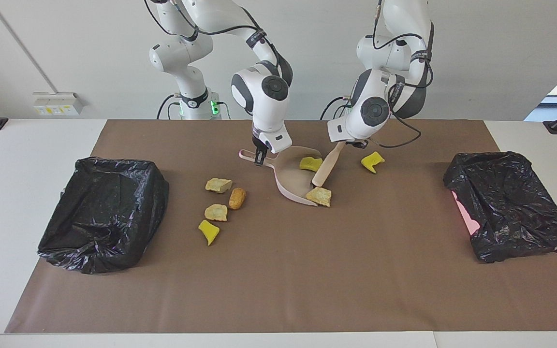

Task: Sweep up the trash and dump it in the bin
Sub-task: 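Sweep the yellow sponges and scraps into the dustpan with the left gripper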

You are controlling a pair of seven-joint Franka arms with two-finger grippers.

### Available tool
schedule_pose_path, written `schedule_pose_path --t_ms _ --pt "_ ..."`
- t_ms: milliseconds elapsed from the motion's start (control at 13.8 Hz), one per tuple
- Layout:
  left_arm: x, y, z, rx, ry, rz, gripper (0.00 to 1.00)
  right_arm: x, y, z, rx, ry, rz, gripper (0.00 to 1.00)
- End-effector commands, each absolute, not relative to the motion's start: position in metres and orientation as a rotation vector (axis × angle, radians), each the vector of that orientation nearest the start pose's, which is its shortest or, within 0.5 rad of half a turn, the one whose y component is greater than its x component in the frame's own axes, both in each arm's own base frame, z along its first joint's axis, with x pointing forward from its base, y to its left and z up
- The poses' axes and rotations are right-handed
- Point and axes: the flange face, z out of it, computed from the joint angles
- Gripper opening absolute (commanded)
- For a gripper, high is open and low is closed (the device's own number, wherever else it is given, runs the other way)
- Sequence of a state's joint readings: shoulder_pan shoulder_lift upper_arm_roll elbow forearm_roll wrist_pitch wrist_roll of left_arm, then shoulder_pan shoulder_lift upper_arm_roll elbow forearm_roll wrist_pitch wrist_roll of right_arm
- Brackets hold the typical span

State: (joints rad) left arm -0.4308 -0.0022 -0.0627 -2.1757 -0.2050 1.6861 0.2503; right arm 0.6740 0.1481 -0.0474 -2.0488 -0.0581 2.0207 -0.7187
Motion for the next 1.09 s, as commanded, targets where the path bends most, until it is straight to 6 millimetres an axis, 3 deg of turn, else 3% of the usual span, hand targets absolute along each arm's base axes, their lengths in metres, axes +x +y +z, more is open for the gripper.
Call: schedule_pose_path --t_ms 0,145,218,435,653,870,1016 --pt "0.383 -0.234 0.411 -3.013 1.023 0.834 0.00 0.452 0.320 0.355 -2.486 -2.012 0.272 0.00" --pt "0.372 -0.222 0.440 -3.022 1.012 0.830 0.00 0.453 0.320 0.355 -2.486 -2.013 0.265 0.00" --pt "0.368 -0.216 0.445 -3.021 0.980 0.856 0.00 0.453 0.320 0.355 -2.477 -2.025 0.263 0.00" --pt "0.372 -0.195 0.443 -3.013 0.633 0.853 0.00 0.456 0.318 0.354 -2.455 -2.100 0.255 0.00" --pt "0.368 -0.155 0.434 -2.941 0.143 0.824 0.00 0.457 0.318 0.354 -2.452 -2.105 0.256 0.00" --pt "0.354 -0.136 0.427 -2.835 -0.116 0.753 0.00 0.457 0.318 0.354 -2.450 -2.107 0.256 0.00" --pt "0.352 -0.131 0.426 -2.788 -0.187 0.722 0.00 0.457 0.318 0.354 -2.450 -2.107 0.253 0.00"
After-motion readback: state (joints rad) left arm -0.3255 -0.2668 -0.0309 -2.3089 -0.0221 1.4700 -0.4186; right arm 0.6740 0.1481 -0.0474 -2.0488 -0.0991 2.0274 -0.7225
